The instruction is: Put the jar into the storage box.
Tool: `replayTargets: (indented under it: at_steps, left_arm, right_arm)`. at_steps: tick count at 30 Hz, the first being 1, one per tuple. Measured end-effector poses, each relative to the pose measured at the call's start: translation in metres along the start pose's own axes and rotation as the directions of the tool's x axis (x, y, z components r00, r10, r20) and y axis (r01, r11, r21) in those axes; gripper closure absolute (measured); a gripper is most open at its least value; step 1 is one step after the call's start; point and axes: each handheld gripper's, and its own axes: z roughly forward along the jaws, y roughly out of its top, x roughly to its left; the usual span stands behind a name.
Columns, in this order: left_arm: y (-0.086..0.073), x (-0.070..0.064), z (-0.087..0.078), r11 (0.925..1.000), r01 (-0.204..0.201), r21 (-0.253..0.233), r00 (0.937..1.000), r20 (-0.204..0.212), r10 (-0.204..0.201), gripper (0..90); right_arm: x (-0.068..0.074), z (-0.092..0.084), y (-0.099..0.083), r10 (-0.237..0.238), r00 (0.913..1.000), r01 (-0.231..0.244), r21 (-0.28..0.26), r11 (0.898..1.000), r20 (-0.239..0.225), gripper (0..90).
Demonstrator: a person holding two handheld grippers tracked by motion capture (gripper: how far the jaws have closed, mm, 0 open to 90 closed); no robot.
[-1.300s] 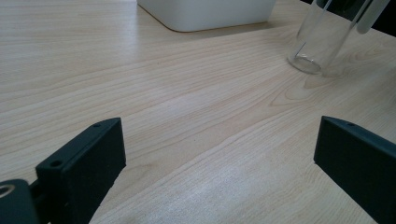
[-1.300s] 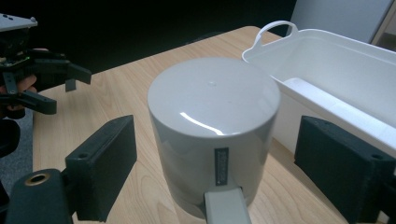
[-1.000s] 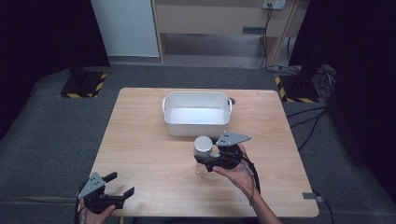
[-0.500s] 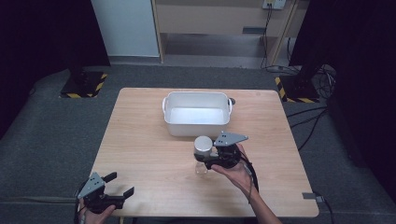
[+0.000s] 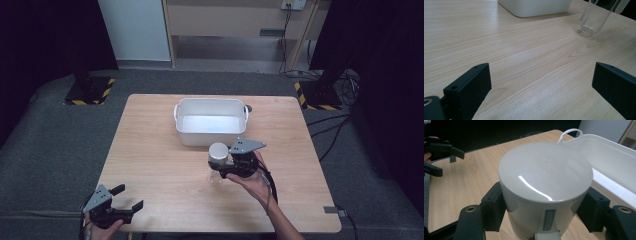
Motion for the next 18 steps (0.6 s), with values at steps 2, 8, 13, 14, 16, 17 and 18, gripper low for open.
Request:
replayTargets:
  at_steps: [2,8,13,14,16,17,18]
  left_arm:
    - [0.000,0.000,0.000,1.0000,0.000,0.000,1.0000,0.000,0.000,0.9]
    - [0.000,0.000,0.000,1.0000,-0.001,0.000,1.0000,0.000,0.001,1.0]
    - [0.000,0.000,0.000,1.0000,0.000,0.000,1.0000,0.001,0.000,0.9]
    - [0.000,0.000,0.000,1.0000,0.001,0.001,1.0000,0.001,-0.001,0.9]
    - [0.000,0.000,0.000,1.0000,0.002,0.000,1.0000,0.001,-0.002,0.9]
    - [0.000,0.000,0.000,1.0000,0.002,-0.001,1.0000,0.001,-0.002,0.9]
    - [0.000,0.000,0.000,1.0000,0.002,-0.001,1.0000,0.001,-0.002,0.9]
  right_arm:
    - [-0.001,0.000,0.003,0.000,1.0000,0.000,-0.001,1.000,0.000,31.7]
    - [-0.003,-0.002,0.016,-0.010,0.9999,0.010,-0.007,1.000,0.005,31.7]
    - [-0.008,-0.003,0.028,-0.013,0.9999,0.013,-0.016,1.000,0.006,31.7]
    - [-0.009,-0.004,0.030,-0.014,0.9999,0.014,-0.016,1.000,0.007,31.7]
    - [-0.011,-0.004,0.035,-0.016,0.9998,0.017,-0.017,1.000,0.012,31.7]
    - [-0.012,-0.004,0.037,-0.015,0.9998,0.016,-0.017,1.000,0.011,31.7]
    - [-0.013,-0.004,0.039,-0.014,0.9998,0.014,-0.017,1.000,0.011,31.7]
